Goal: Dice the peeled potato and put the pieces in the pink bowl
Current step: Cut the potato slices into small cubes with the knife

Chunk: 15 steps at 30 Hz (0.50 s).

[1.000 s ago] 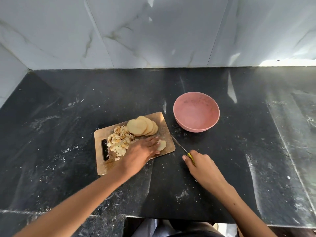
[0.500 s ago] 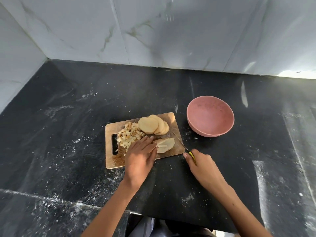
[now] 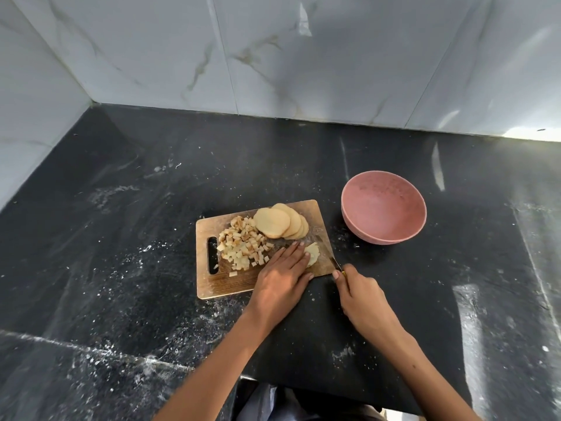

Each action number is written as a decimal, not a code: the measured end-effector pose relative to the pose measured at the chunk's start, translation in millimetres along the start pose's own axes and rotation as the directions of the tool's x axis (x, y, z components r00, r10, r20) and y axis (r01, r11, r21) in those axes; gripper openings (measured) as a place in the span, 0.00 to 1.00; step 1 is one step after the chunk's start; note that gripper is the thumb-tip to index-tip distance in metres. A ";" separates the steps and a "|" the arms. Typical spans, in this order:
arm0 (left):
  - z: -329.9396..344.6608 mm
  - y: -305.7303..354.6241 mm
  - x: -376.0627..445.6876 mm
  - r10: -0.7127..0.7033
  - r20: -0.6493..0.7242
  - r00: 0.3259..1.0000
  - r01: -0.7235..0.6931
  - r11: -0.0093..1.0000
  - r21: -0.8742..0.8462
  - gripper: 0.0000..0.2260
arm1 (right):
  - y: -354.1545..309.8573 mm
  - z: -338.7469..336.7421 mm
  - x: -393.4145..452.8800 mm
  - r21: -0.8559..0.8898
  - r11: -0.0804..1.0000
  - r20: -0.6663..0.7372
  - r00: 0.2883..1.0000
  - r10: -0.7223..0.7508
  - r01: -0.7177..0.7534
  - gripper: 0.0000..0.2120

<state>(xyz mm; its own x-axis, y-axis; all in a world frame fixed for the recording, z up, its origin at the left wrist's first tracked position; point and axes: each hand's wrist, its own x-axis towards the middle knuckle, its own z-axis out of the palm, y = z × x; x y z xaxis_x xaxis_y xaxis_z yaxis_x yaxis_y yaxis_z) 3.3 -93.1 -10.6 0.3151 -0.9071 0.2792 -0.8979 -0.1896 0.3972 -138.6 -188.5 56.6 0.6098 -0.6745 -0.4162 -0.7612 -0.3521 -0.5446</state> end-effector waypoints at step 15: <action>5.9 3.4 5.2 -0.067 -0.107 0.992 0.069 0.998 0.010 0.12 | -18.7 7.5 -3.7 -0.115 0.993 0.005 0.999 0.040 -0.039 0.12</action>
<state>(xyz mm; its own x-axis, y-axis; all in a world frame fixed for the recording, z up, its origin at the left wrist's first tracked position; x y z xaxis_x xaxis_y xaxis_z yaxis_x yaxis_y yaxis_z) 0.1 -100.7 -12.9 0.4058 -0.8468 0.3440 -0.8773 -0.2553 0.4065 -125.0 -174.6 62.9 0.5797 -0.6848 -0.4415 -0.8050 -0.3977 -0.4402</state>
